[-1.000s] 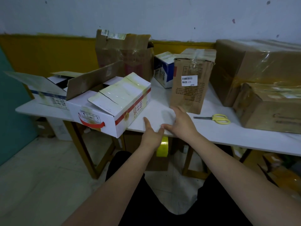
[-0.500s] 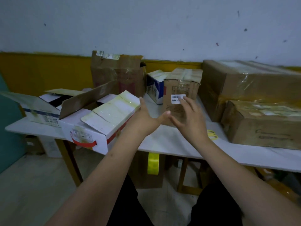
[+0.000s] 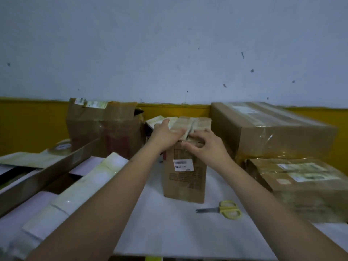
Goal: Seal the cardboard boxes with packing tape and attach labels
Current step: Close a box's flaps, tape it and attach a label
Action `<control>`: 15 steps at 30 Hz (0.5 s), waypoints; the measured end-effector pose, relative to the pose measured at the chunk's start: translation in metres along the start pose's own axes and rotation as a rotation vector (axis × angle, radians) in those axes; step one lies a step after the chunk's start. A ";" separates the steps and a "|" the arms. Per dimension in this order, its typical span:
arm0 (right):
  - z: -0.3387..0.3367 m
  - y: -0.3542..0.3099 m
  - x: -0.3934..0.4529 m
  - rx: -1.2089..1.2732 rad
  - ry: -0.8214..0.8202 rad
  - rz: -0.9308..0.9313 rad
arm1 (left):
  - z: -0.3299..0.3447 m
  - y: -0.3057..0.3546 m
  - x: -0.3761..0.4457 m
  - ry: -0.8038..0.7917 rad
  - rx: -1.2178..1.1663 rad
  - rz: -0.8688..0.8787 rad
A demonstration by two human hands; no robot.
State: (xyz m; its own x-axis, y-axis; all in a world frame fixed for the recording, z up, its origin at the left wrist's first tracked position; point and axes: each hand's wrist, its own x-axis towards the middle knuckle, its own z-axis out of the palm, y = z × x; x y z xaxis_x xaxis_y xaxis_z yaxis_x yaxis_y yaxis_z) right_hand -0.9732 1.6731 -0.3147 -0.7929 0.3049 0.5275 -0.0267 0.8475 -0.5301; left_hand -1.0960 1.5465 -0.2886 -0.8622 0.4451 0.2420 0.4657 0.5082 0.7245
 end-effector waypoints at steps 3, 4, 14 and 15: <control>-0.012 0.003 0.024 0.168 -0.045 0.197 | -0.012 0.003 0.019 -0.279 -0.099 -0.278; -0.017 0.004 0.032 0.179 -0.054 0.262 | -0.015 0.003 0.022 -0.350 -0.130 -0.346; -0.013 0.007 0.025 0.880 -0.208 0.651 | -0.007 -0.014 0.005 -0.469 -0.572 -0.273; -0.013 0.006 0.022 0.895 -0.198 0.613 | -0.009 -0.015 0.001 -0.452 -0.566 -0.236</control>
State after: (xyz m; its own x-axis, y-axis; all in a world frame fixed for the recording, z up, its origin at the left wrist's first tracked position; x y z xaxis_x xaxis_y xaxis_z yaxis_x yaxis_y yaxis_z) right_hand -0.9828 1.6902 -0.2975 -0.9036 0.4237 -0.0625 0.0367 -0.0689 -0.9969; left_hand -1.1059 1.5332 -0.2935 -0.7040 0.6920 -0.1596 0.0010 0.2257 0.9742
